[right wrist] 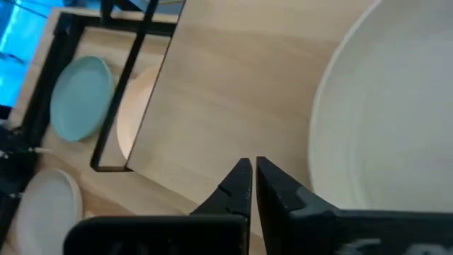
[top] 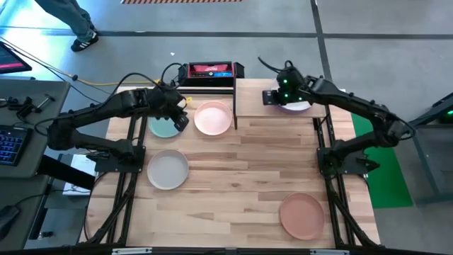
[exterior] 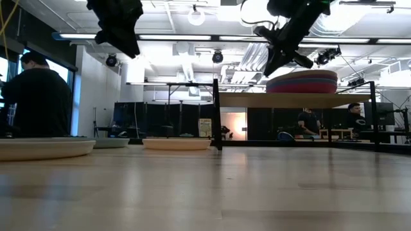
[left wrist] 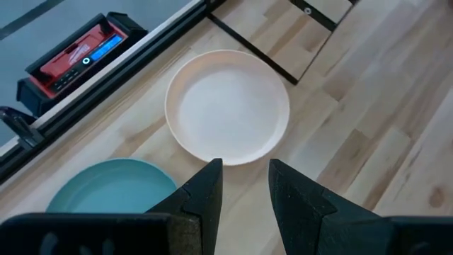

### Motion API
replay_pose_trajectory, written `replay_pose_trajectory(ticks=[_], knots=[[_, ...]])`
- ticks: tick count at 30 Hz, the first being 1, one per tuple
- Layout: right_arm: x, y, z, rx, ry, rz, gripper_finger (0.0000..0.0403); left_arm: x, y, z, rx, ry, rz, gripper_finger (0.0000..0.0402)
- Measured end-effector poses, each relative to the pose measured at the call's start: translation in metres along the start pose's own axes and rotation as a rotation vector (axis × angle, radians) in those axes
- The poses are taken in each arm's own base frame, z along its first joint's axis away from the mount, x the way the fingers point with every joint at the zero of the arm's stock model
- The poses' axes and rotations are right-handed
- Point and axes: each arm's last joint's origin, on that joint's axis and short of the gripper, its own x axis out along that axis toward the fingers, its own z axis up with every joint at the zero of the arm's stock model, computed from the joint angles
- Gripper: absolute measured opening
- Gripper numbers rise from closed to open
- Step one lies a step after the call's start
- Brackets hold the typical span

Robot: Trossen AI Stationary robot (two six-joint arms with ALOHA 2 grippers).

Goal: Place and stack plates onto a shelf
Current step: Adjust the stacked plates on the shelf, then put the light blue plate on the shelf

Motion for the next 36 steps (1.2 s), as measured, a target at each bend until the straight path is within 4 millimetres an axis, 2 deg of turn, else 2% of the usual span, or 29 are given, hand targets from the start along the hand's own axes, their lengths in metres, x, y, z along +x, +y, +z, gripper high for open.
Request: replay_pose_trajectory(ticks=[12, 29, 36], knots=[[0.023, -0.004, -0.002, -0.035, 0.040, -0.105, 0.0000, 0.001, 0.005, 0.002, -0.058, -0.003, 0.017, 0.0106], [0.010, -0.015, -0.010, 0.007, 0.057, -0.262, 0.0000, 0.001, 0.003, 0.007, -0.041, -0.054, -0.001, 0.0106], [0.008, 0.001, -0.007, -0.086, 0.056, -0.113, 0.0000, 0.001, 0.004, 0.006, -0.021, -0.048, 0.001, 0.0106]])
